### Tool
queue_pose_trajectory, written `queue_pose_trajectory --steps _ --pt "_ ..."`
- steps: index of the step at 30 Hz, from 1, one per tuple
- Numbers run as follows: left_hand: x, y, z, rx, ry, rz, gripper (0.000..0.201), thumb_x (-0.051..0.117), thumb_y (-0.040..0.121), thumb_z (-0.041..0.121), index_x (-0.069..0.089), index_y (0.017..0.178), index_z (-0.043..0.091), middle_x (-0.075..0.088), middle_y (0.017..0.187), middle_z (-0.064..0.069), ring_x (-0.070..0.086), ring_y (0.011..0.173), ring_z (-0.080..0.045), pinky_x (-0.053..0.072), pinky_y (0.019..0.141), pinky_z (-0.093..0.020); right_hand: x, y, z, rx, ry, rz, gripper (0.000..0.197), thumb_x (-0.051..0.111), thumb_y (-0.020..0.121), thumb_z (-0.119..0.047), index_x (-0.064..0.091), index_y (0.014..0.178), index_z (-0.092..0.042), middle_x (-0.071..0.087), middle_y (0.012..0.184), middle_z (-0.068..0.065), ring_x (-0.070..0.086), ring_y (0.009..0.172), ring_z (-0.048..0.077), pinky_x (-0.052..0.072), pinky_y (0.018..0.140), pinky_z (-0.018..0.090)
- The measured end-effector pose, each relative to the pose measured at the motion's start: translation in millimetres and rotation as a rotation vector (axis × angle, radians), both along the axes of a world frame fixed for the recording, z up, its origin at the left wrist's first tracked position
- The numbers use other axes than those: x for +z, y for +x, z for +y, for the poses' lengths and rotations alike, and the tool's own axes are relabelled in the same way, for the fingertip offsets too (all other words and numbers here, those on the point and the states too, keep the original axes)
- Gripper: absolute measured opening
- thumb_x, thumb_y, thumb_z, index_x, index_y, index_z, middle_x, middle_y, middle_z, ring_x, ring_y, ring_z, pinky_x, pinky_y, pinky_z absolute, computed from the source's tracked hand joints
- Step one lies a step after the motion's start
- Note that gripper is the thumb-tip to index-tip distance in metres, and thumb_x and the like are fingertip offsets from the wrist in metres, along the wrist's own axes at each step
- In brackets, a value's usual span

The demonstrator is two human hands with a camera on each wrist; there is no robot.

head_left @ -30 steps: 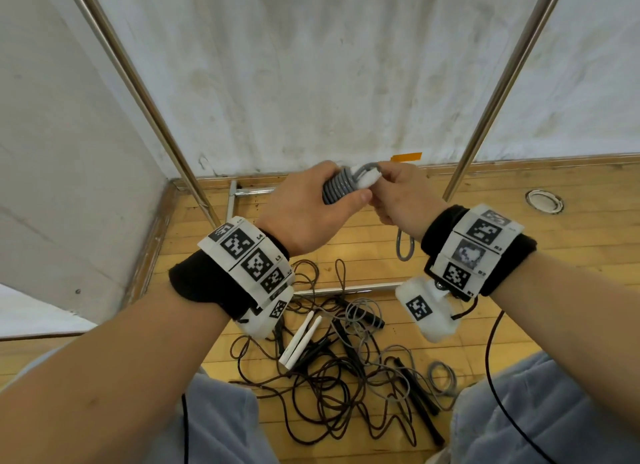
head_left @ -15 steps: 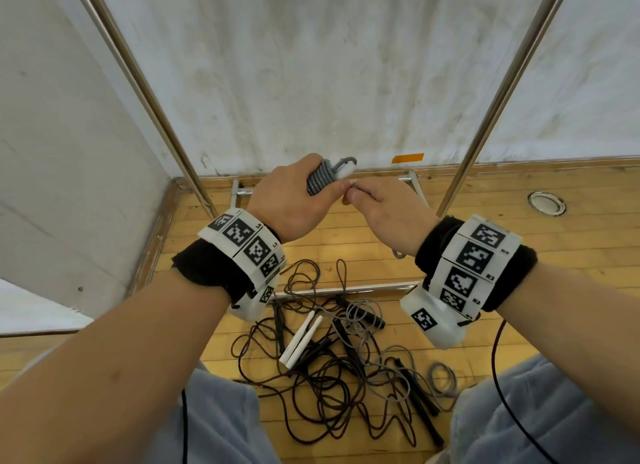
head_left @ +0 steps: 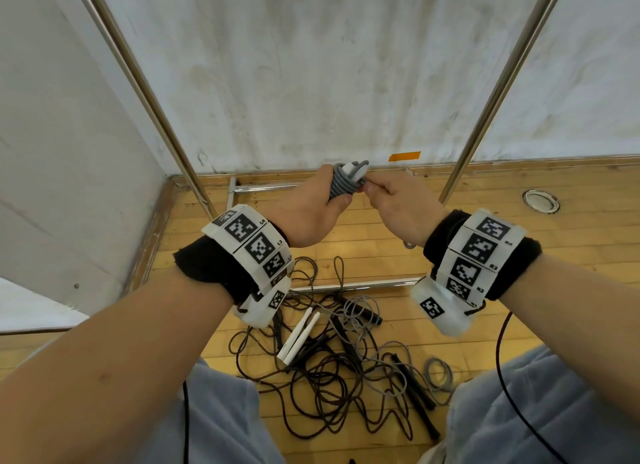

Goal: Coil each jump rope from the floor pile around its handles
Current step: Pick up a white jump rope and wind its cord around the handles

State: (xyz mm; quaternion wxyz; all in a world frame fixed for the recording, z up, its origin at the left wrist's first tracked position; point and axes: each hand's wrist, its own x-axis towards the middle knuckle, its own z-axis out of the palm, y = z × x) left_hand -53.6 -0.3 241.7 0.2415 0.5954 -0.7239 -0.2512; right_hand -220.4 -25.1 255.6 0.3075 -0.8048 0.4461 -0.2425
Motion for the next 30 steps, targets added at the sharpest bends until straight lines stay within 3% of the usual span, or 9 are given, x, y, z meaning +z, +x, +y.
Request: queue_pose_trajectory --steps 3,6,9,12,15,19,23,27,30 --pt "2 -1 1 0.028 -0.036 0.014 0.016 0.051 0.097 0.029 0.044 0.109 0.021 0.052 0.077 0.013 0.05 0.064 -0.003 0.034 0.05 -0.01 3 1 -2 0.004 -0.01 0.019 0.027 0.038 0.1 -0.012 0.052 0.079 -0.024 0.04 0.057 -0.014 0.042 0.043 -0.013 0.032 0.045 0.006" --pt "8 1 3 0.078 -0.084 0.043 0.014 0.061 0.09 0.035 0.052 0.094 0.024 0.06 0.078 0.007 0.056 0.067 -0.007 0.042 0.056 -0.018 4 0 -5 0.01 0.068 -0.036 0.034 0.038 0.1 -0.013 0.05 0.072 -0.028 0.04 0.056 -0.011 0.04 0.037 -0.004 0.029 0.041 0.009" --pt "15 4 3 0.136 -0.105 0.093 0.018 0.068 0.084 0.04 0.058 0.082 0.024 0.063 0.072 0.003 0.057 0.061 -0.009 0.044 0.055 -0.02 6 1 -6 0.044 0.173 -0.082 0.026 0.037 0.099 -0.012 0.055 0.08 -0.014 0.038 0.056 -0.006 0.032 0.035 0.002 0.027 0.04 0.017" --pt "16 2 3 0.113 -0.027 0.15 0.02 0.064 0.087 0.038 0.057 0.095 0.02 0.057 0.068 0.002 0.052 0.05 -0.005 0.044 0.046 -0.025 7 5 -6 0.04 0.207 -0.135 0.024 0.037 0.099 -0.011 0.056 0.084 -0.012 0.038 0.053 -0.007 0.03 0.036 0.002 0.026 0.039 0.016" --pt "14 -2 5 0.104 0.057 0.218 0.023 0.055 0.093 0.037 0.05 0.109 0.021 0.06 0.08 0.001 0.063 0.061 -0.01 0.05 0.049 -0.029 7 7 -5 0.047 0.246 -0.176 0.027 0.035 0.099 -0.008 0.055 0.083 -0.017 0.042 0.054 -0.006 0.034 0.038 0.002 0.031 0.041 0.019" --pt "15 1 4 0.228 0.002 0.269 0.02 0.052 0.094 0.038 0.052 0.105 0.021 0.066 0.083 0.0 0.06 0.054 -0.009 0.048 0.045 -0.029 1 4 1 0.047 0.243 -0.121 0.023 0.037 0.099 -0.011 0.058 0.094 -0.017 0.057 0.064 -0.002 0.052 0.045 0.011 0.049 0.045 0.026" --pt "16 1 0 0.26 -0.071 0.229 0.025 0.048 0.095 0.043 0.045 0.11 0.022 0.058 0.081 0.002 0.056 0.066 -0.016 0.042 0.053 -0.029 -1 5 0 0.031 0.15 -0.106 0.022 0.042 0.098 -0.02 0.059 0.084 -0.02 0.048 0.057 -0.007 0.044 0.045 0.003 0.044 0.047 0.026" --pt "16 -3 -1 0.177 0.09 0.284 0.025 0.038 0.097 0.041 0.037 0.118 0.027 0.051 0.082 0.002 0.049 0.067 -0.016 0.043 0.058 -0.032 -2 7 -1 -0.02 0.183 -0.098 0.021 0.04 0.098 -0.017 0.054 0.083 -0.024 0.055 0.072 -0.004 0.056 0.059 0.014 0.053 0.062 0.032" --pt "19 -4 -3 0.116 0.197 0.383 0.029 0.035 0.095 0.027 0.034 0.124 0.025 0.045 0.084 0.002 0.043 0.073 -0.016 0.04 0.067 -0.034 -2 8 -2 -0.035 0.212 -0.084 0.023 0.038 0.098 -0.011 0.052 0.082 -0.021 0.054 0.071 -0.002 0.051 0.053 0.012 0.045 0.052 0.023"
